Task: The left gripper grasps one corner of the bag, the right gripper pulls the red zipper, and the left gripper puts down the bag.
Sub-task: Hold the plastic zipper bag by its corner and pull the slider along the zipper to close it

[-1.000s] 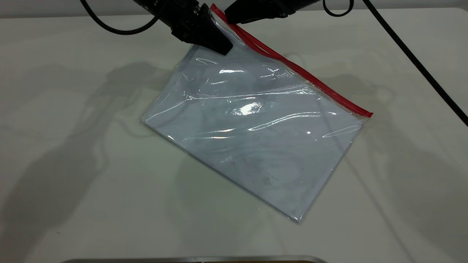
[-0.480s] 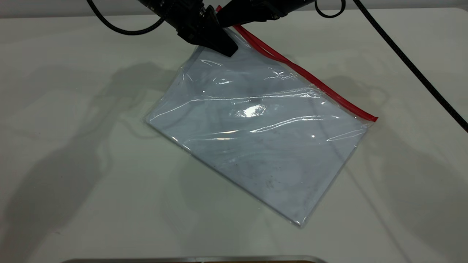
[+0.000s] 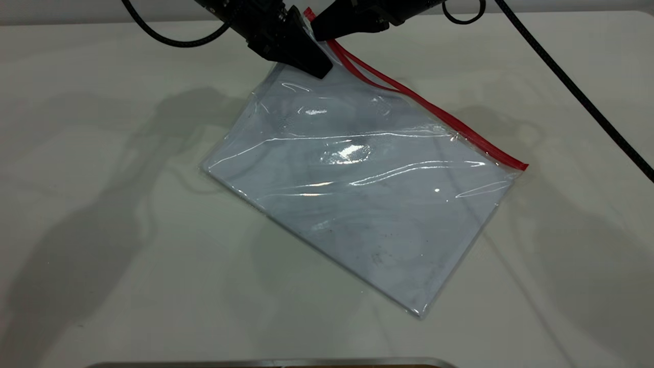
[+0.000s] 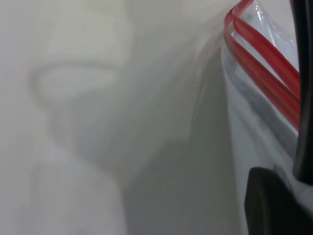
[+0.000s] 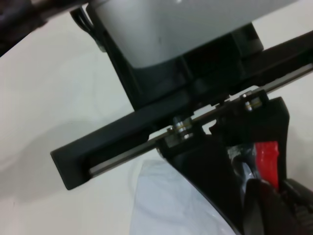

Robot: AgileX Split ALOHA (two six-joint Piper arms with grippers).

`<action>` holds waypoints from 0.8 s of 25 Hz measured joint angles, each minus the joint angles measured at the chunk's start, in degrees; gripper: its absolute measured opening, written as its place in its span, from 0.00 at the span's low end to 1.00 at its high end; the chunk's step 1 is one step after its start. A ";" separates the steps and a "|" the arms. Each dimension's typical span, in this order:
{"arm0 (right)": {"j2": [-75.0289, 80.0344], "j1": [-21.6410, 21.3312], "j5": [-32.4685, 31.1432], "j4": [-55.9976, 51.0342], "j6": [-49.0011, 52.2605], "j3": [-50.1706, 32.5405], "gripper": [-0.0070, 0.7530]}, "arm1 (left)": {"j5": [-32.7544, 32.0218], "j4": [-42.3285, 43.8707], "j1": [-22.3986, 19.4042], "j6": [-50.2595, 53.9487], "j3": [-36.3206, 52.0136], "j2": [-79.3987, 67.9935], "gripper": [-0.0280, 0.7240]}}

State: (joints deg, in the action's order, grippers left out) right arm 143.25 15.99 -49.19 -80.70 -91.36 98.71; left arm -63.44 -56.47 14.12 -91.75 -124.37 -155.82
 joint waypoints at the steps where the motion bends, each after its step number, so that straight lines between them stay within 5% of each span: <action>1: 0.00 0.00 -0.14 0.07 0.00 0.06 0.05 | -0.19 -0.06 0.00 0.00 0.00 0.00 0.11; 20: -0.06 -4.42 -2.35 -0.58 -0.13 0.53 0.05 | -3.19 -15.04 -4.80 -4.37 0.05 -0.36 0.11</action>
State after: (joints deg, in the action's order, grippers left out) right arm 143.19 11.57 -51.54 -81.28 -91.49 99.25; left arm -66.62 -71.52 9.32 -96.12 -124.31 -156.17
